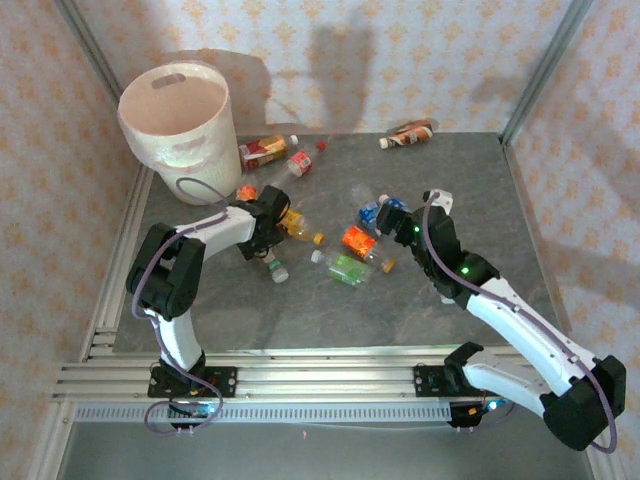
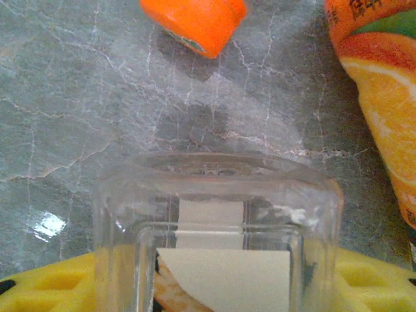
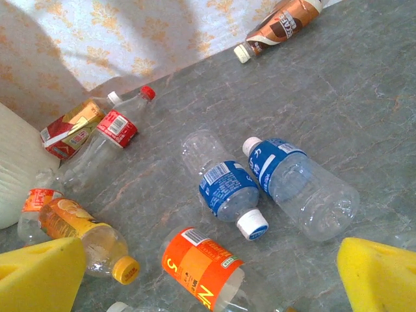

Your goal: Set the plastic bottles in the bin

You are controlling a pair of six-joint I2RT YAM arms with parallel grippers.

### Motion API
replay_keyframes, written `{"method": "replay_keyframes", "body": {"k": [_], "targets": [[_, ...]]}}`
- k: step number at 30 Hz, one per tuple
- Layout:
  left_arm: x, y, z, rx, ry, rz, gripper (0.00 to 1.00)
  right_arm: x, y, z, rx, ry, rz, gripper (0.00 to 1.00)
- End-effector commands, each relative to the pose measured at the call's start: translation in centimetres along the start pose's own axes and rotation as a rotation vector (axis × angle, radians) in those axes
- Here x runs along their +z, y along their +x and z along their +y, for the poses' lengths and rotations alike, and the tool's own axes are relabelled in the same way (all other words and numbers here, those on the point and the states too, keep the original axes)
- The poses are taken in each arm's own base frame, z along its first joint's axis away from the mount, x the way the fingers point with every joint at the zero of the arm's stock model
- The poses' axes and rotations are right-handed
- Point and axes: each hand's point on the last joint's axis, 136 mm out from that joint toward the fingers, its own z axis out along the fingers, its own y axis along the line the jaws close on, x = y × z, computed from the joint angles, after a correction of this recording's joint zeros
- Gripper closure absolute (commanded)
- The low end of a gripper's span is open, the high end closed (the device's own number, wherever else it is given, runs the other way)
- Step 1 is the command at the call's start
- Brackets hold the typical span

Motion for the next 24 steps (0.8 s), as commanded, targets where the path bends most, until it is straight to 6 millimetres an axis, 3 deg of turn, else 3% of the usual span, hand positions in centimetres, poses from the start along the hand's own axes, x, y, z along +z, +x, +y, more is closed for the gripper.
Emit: {"method": "replay_keyframes", "body": {"k": [1, 3, 10, 13, 15, 19, 24], "targets": [[-0.5, -0.8, -0.5, 0.046, 0.007, -0.037, 0.41, -0.1, -0.5, -0.3, 0.011, 0.023, -0.017, 0.01], [-0.8, -1.0, -0.7, 0.057, 0.017, -0.046, 0.46, -0.1, -0.5, -0.1, 0.009, 0.015, -0.015, 0.01], [-3.6, -2.8, -2.3, 0.092, 0.138, -0.133, 0.47, -0.1, -0.6, 1.5, -0.023, -0.066, -0.009, 0.01], [-4.9, -3.5, -2.4, 0.093, 0.162, -0.168, 0.63, -0.1, -0.6, 2.0, -0.030, -0.096, -0.012, 0.01], [-6.2, -3.8, -3.2, 0.103, 0.230, -0.193, 0.64, -0.1, -0.7, 2.5, -0.031, -0.122, -0.013, 0.01], [-10.2, -5.2, -4.8, 0.118, 0.379, -0.286, 0.64, -0.1, -0.9, 2.9, -0.033, -0.136, -0.016, 0.01], [-16.9, -8.8, -5.3, 0.145, 0.467, -0.467, 0.65, -0.5, -1.4, 2.4, -0.021, -0.118, -0.045, 0.01]]}}
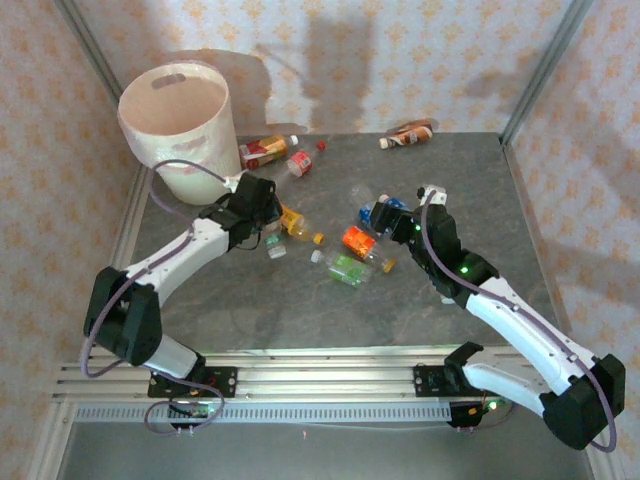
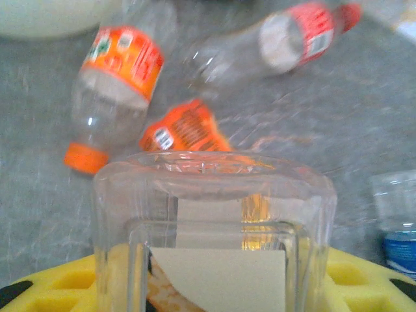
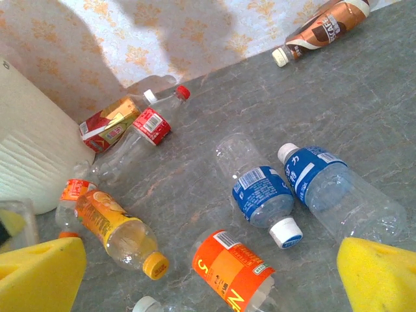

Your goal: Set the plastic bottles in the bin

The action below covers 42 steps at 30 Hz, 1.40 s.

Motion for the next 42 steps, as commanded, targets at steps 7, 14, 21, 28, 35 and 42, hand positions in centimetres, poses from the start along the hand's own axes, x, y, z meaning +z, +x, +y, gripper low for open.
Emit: {"method": "replay_keyframes", "body": {"k": [7, 14, 21, 28, 35, 42], "targets": [[-10.0, -11.8, -2.0, 0.087, 0.024, -0.438, 0.65, -0.9, -0.8, -0.4, -0.007, 0.007, -0.048, 0.01], [-14.0, -16.4, 0.2, -0.019, -0.071, -0.660, 0.65, -1.5, -0.9, -0.9, 0.029, 0.009, -0.067, 0.01], [-18.0, -22.9, 0.8, -0.077, -0.079, -0.822, 0.65, -2.0, -1.2, -1.1, 0.054, 0.014, -0.081, 0.01], [-20.9, -29.5, 1.1, -0.065, -0.152, -0.952, 0.64, -2.0, -1.3, -1.1, 0.067, 0.014, -0.086, 0.01], [-20.6, -34.5, 1.7, -0.027, -0.275, -1.009, 0.64, -2.3, -1.5, -1.2, 0.068, 0.019, -0.087, 0.01], [-17.9, -37.0, 2.7, -0.035, -0.322, -0.965, 0.64, -2.5, -1.4, -1.8, 0.060, 0.045, -0.090, 0.01]]}}
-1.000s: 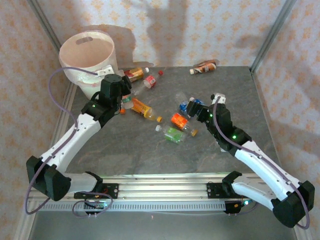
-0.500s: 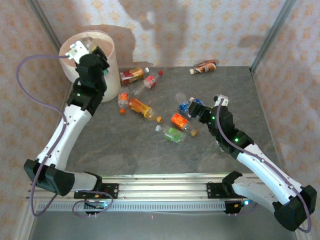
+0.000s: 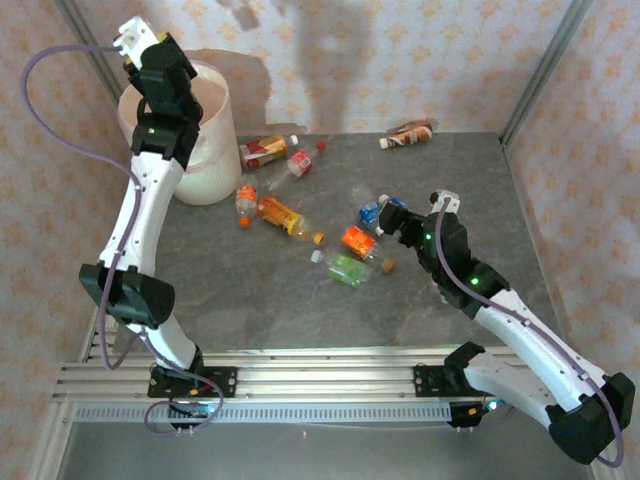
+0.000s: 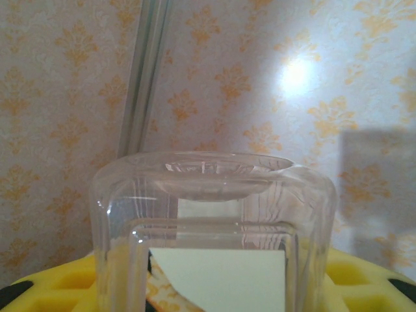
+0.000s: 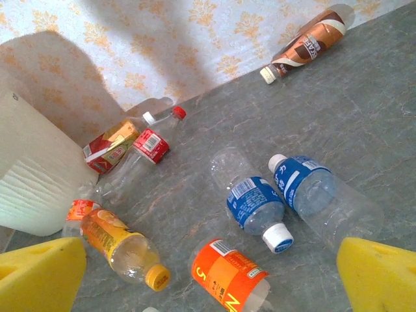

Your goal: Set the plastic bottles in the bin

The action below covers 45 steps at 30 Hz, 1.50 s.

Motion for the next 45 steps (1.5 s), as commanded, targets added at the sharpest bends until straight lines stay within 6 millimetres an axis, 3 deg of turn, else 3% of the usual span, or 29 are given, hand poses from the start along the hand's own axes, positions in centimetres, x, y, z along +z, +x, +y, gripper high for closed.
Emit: {"method": "replay_keyframes", "body": {"k": [1, 4, 5, 11, 20, 26, 29, 34, 45], "targets": [[1.4, -0.3, 1.2, 0.032, -0.053, 0.008, 0.64, -0.4, -0.4, -0.6, 0.006, 0.030, -0.023, 0.01], [4.5, 2.1, 2.7, 0.065, -0.125, 0.076, 0.64, -0.4, -0.5, -0.6, 0.002, 0.027, -0.026, 0.01], [5.8, 3.8, 3.1, 0.089, -0.150, 0.119, 0.65, -0.4, -0.5, -0.5, 0.000, 0.024, -0.025, 0.01], [9.4, 9.2, 4.2, 0.157, -0.187, 0.267, 0.65, -0.4, -0.4, -0.5, -0.029, 0.029, -0.015, 0.01], [11.6, 16.3, 4.5, 0.208, -0.175, 0.399, 0.63, -0.2, -0.2, -0.8, -0.038, 0.043, -0.013, 0.01], [12.5, 20.1, 6.0, 0.232, -0.207, 0.481, 0.55, 0.2, 0.2, -0.9, -0.042, 0.053, 0.003, 0.01], [12.6, 21.5, 6.5, 0.243, -0.219, 0.512, 0.46, 0.5, 0.4, -0.9, -0.039, 0.054, 0.012, 0.01], [12.7, 23.2, 5.2, 0.221, -0.134, 0.569, 0.39, 0.9, 0.8, -0.9, -0.048, 0.062, 0.026, 0.01], [12.4, 22.1, 3.5, 0.110, -0.065, 0.573, 0.22, 1.7, 2.1, -1.5, -0.054, 0.093, 0.071, 0.01]]}}
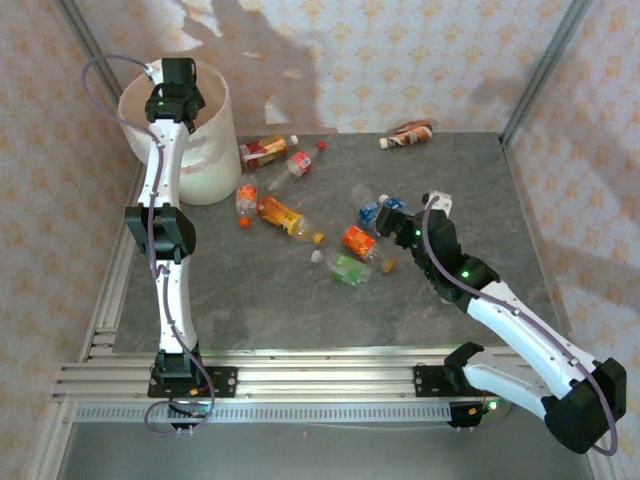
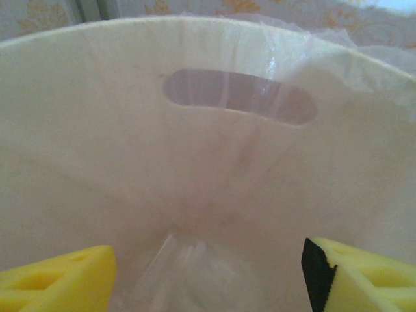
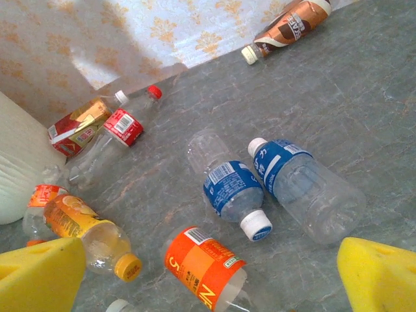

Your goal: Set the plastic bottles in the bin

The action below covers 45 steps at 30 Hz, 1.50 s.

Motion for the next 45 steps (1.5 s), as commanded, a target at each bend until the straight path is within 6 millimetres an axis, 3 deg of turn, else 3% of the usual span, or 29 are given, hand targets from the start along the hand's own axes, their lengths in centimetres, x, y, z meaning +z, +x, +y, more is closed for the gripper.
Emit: {"method": "replay_keyframes", "body": {"k": [1, 6, 10, 14, 16, 22, 27, 39, 42, 45], "targets": [[-0.8, -0.6, -0.6, -0.052, 0.052, 0.007, 0.20, 0.1, 0.3, -0.5, -0.004, 0.030, 0.012, 0.01], [-1.4, -0.6, -1.3, -0.092, 0.101, 0.031, 0.16, 0.0, 0.9, -1.4, -0.040, 0.070, 0.042, 0.01], [-3.2, -2.0, -2.5, -0.122, 0.189, 0.022, 0.13, -0.2, 2.5, -4.6, -0.095, 0.172, 0.147, 0.01], [-5.6, -3.9, -3.6, -0.164, 0.284, 0.000, 0.08, -1.0, 4.0, -8.4, -0.143, 0.277, 0.248, 0.01], [-6.9, -4.5, -4.4, -0.185, 0.344, 0.003, 0.00, -1.2, 4.8, -9.5, -0.155, 0.282, 0.305, 0.01], [-10.0, -5.5, -6.1, -0.213, 0.484, 0.014, 0.00, -1.5, 6.4, -13.4, -0.103, 0.408, 0.456, 0.01], [-14.1, -6.4, -8.2, -0.147, 0.604, -0.010, 0.00, -1.0, 7.3, -15.7, -0.052, 0.495, 0.539, 0.01], [-23.4, -3.9, -10.5, -0.032, 0.789, 0.008, 0.00, -0.1, 7.8, -19.6, 0.027, 0.630, 0.566, 0.01], [-24.1, -2.7, -10.0, -0.021, 0.786, 0.020, 0.00, 0.2, 8.1, -20.3, 0.023, 0.675, 0.588, 0.01], [-24.2, -1.5, -9.3, -0.014, 0.773, 0.044, 0.00, 1.2, 9.3, -19.4, 0.054, 0.611, 0.634, 0.01]]}}
